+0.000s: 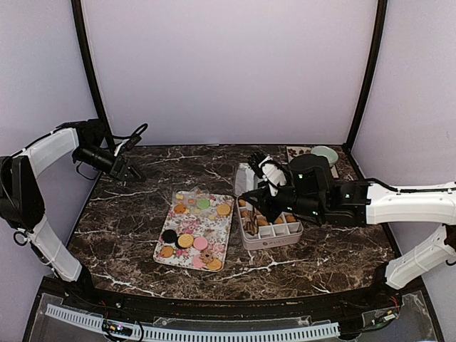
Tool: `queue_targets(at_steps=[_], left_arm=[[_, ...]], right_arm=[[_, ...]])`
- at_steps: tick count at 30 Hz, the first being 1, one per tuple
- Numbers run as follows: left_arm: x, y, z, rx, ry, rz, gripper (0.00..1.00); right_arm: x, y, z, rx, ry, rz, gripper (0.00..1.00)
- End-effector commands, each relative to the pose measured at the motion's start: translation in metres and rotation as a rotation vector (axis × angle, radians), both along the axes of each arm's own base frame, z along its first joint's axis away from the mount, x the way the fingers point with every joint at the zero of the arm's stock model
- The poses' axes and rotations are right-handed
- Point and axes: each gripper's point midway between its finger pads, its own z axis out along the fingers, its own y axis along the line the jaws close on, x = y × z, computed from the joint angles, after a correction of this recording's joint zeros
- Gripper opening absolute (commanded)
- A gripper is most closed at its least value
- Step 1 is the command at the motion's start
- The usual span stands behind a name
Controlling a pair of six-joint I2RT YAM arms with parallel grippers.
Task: Pack the cookies
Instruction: Place the fake cookies in the empty pocket of the box, then pick up the fake cookies from the plate.
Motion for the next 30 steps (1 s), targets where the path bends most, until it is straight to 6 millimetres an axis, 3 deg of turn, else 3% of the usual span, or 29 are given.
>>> queue_targets(at_steps=[1,4,8,19,25,30], left_arm=[[-0.003,0.000,0.008,-0.014,-0.013,-0.002,0.90],[-0.004,0.000,0.008,-0.012,-0.016,-0.002,0.90],[-0.003,0.000,0.008,-0.015,-0.011,0.000,0.90],[-0.003,0.000,0.009,-0.016,-0.010,0.001,0.90],[-0.002,0.000,0.005,-0.011,-0.003,0.003,0.90],[-0.004,0.002,-0.002,0.001,0.009,0.004,0.90]], right_arm=[[0.005,0.007,0.018,0.065,-0.030,-0.005,0.10],[0.005,0.004,0.014,0.051,-0.027,-0.012,0.17],[0.005,-0.001,0.016,0.049,-0.036,-0.024,0.38],[0.005,0.002,0.052,0.103,-0.087,-0.007,0.40],[-0.008,0.036,0.072,0.128,-0.124,0.065,0.38],[-0.020,0.087,0.081,0.185,-0.124,0.177,0.40]])
